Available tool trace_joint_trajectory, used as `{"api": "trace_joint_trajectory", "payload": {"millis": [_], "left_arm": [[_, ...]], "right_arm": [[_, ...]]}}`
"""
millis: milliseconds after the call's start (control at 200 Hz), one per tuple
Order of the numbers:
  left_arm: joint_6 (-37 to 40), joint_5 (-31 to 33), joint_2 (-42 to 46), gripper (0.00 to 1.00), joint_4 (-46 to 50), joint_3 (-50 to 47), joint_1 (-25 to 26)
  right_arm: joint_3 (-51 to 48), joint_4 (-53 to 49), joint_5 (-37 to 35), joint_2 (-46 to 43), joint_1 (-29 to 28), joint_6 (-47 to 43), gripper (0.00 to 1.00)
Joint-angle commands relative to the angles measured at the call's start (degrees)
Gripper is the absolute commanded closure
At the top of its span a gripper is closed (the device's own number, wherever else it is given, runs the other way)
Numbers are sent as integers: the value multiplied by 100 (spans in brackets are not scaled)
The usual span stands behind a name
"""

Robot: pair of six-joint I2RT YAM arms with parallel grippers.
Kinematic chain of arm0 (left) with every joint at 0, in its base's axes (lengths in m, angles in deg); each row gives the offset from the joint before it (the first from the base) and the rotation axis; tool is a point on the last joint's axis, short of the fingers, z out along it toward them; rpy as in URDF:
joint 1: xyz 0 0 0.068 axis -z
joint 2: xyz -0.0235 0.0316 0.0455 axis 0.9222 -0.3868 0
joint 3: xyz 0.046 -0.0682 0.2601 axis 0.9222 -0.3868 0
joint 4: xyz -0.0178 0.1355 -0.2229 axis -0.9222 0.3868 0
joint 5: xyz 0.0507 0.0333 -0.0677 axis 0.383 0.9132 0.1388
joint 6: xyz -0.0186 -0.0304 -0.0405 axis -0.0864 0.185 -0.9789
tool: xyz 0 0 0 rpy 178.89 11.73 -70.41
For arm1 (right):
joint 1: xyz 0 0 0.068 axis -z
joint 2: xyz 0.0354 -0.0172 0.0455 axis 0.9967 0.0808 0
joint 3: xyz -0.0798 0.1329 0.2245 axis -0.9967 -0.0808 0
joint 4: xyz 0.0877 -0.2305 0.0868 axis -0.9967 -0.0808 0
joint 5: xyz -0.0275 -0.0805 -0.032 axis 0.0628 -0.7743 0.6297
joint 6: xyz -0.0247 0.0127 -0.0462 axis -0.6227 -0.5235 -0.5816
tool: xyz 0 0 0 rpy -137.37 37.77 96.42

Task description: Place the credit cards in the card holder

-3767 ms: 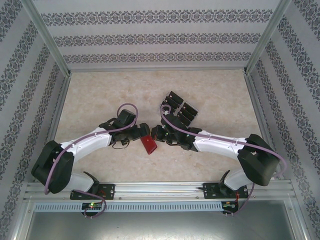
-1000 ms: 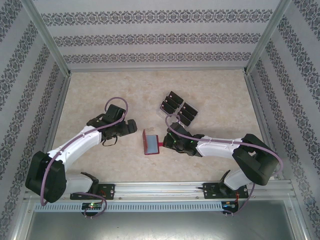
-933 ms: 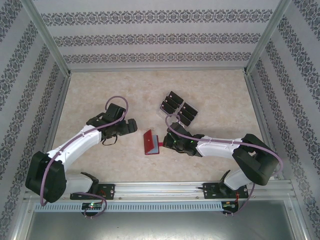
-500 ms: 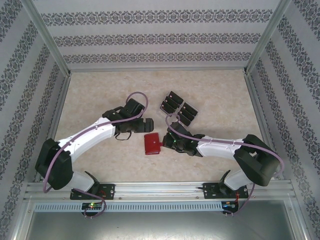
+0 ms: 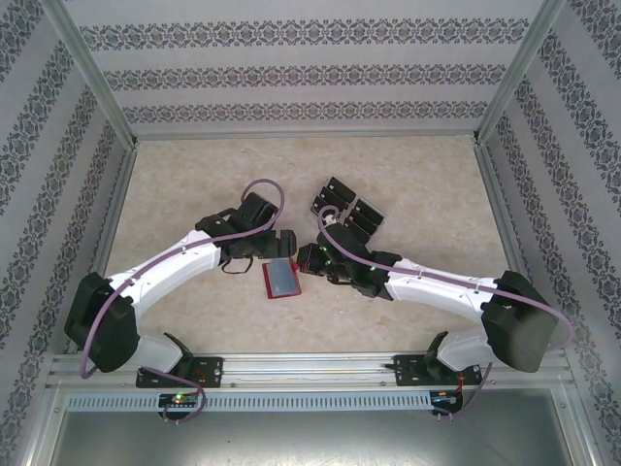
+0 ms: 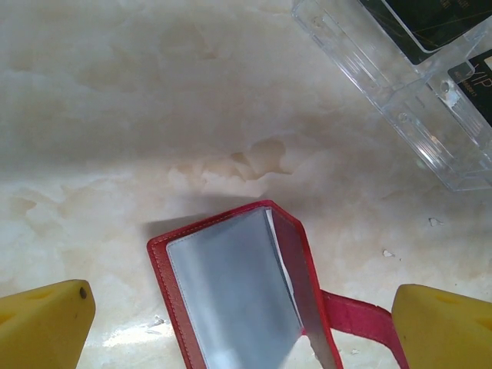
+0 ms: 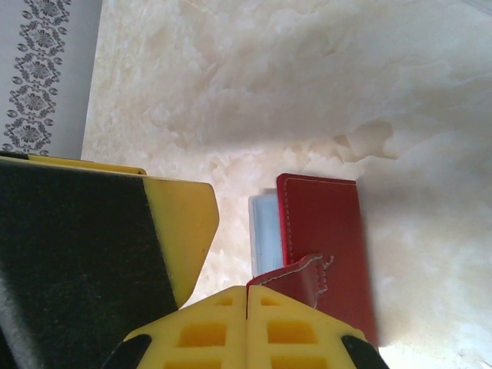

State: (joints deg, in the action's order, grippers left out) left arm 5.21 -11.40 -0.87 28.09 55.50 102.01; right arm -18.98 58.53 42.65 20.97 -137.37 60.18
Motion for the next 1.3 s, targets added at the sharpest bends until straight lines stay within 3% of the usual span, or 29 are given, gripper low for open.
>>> {"api": "trace_joint_trajectory", "payload": {"millis": [0, 190, 555, 1294], "left_arm": [[-121, 182, 208, 0, 125, -282, -66], [-172, 409, 484, 0, 168, -745, -63], [-304, 429, 423, 0, -68, -1213, -163], [-188, 406, 27, 0, -211, -903, -172]], "right_arm": [[112, -161, -82, 8, -46, -81, 100], [-138, -270, -288, -62, 57, 13, 100], [-1265, -548, -672, -220, 880, 502, 100], [-1303, -462, -672, 28, 881, 401, 100]]}}
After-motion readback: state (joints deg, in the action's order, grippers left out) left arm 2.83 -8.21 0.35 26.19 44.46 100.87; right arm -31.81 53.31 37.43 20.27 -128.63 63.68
